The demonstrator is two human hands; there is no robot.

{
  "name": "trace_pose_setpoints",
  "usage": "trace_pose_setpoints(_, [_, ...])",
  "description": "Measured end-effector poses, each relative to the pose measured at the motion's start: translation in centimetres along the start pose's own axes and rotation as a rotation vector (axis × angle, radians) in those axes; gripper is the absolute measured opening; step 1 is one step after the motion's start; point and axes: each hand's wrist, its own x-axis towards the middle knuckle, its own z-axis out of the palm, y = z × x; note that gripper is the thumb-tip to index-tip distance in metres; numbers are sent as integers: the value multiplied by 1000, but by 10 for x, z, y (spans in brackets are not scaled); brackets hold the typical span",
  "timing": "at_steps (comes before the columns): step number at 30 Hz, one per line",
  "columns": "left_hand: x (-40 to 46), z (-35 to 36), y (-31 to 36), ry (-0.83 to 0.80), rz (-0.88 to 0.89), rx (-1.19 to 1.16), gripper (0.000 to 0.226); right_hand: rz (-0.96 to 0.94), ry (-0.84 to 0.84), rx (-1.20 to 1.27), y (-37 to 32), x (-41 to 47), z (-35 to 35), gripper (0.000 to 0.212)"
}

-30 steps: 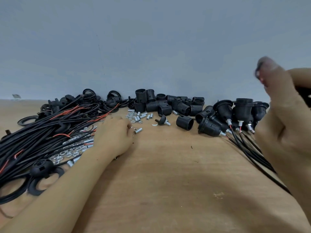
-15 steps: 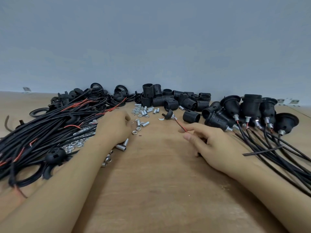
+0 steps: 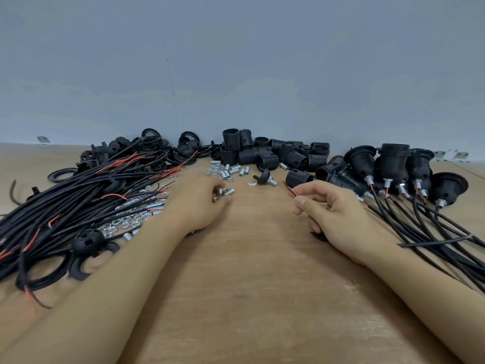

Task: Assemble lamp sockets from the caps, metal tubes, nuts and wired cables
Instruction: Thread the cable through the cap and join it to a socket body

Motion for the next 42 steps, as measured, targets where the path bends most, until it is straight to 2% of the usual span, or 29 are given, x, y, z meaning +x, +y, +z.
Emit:
trace_pose_setpoints(15, [4,2,-2,71,-22,78,15,99,-46,183,-4,1,-4,7])
trace_pose_setpoints(26, [2,0,1,54,24,43,16,227,-64,255,-4,4,-8,15])
trace_pose_setpoints(32, [0,-2,6,42,95,-16,20,193,-23,236,-2,6,-5,13])
trace_pose_setpoints(37, [0,-3,18,145,148,-60,16,172,25,280,-2,7,-4,13])
trace_pose_setpoints(42, [20,5,54,95,224,-128,21,131,245,527,-7,8,-10,17])
